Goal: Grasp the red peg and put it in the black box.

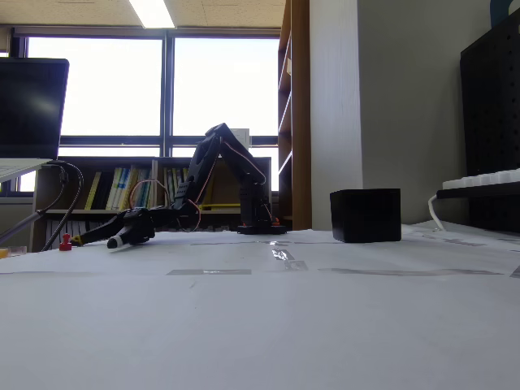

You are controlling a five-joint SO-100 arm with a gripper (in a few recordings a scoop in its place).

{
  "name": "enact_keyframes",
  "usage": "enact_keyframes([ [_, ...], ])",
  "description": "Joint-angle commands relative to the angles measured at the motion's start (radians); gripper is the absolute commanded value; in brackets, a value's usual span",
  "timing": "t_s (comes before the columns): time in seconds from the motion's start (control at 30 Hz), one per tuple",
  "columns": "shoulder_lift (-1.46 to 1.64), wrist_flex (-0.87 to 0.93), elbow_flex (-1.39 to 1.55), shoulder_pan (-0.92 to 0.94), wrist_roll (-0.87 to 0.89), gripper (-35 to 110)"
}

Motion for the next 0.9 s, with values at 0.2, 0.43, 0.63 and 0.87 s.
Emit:
enact_keyframes([
  [0.2,0.049,0.044,0.199,-0.005,-0.011,52],
  [0.43,0.084,0.081,0.287,-0.029,0.005,52],
  [0.63,0.072,0.089,0.259,-0.060,0.012,52],
  [0.87,0.058,0.083,0.204,-0.038,0.021,51],
])
